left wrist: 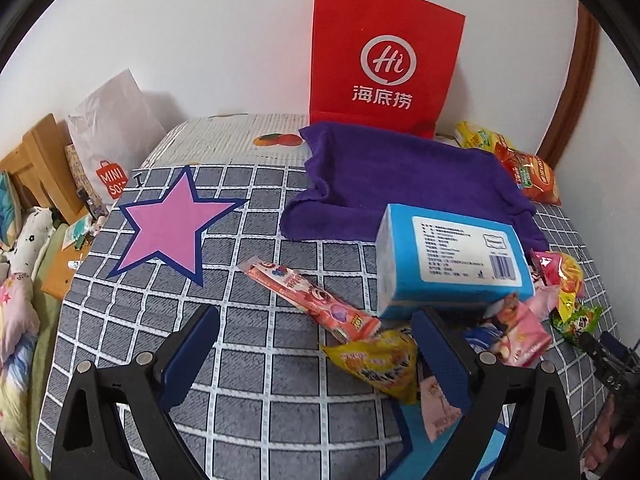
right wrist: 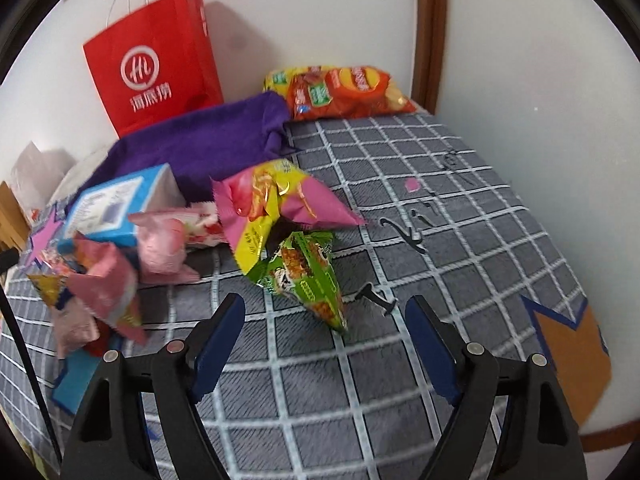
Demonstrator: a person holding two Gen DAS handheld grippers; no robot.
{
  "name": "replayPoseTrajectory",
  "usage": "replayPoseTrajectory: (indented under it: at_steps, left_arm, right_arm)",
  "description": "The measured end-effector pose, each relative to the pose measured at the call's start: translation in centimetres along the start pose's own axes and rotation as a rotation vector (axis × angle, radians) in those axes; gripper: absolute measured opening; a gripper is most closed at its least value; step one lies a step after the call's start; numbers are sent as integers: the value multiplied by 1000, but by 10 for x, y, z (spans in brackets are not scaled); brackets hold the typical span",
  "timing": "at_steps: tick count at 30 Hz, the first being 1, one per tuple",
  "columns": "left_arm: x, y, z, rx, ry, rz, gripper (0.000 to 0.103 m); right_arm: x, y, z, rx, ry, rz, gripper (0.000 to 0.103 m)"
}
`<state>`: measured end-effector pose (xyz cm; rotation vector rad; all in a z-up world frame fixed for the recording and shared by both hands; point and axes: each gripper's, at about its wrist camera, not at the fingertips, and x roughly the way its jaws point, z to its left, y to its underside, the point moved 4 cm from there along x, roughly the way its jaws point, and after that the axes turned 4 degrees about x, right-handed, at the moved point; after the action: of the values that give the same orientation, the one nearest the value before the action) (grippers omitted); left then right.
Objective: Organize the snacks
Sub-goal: 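Grasp the green triangular packet with the right tool while the left tool grasps the yellow triangular packet, then carry both packets over the purple towel with both tools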
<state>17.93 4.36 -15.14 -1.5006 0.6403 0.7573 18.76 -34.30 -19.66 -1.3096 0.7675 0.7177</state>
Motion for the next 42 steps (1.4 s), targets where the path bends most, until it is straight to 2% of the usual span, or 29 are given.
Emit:
replayPoseTrajectory:
  at_steps: [9, 11, 13, 15, 26, 34, 42]
  left_arm:
    - [22, -8, 10, -29, 44, 9, 97]
    - [26, -8, 13, -26, 37, 15, 97]
    - [28, -7, 17, -33, 32, 23, 97]
    - [29, -5, 21, -43, 37, 28, 96]
    - [24, 12, 36, -61, 68, 46, 96]
    - [12, 16, 9, -27, 178, 34, 97]
    - [8, 19, -9, 3, 197, 25, 97]
  right_arm:
    - [43, -11, 2, -5, -26, 33, 81]
    - [50, -12, 3, -14, -29, 39, 75]
    - [53, -11, 5, -14, -47, 49, 58]
    - [53, -11, 7, -5, -72, 58, 47]
    - [26, -6, -3, 45, -34, 28, 47]
    - [4, -3, -8, 49, -9, -4, 47]
    - [-9, 4, -2, 23, -9, -14, 47]
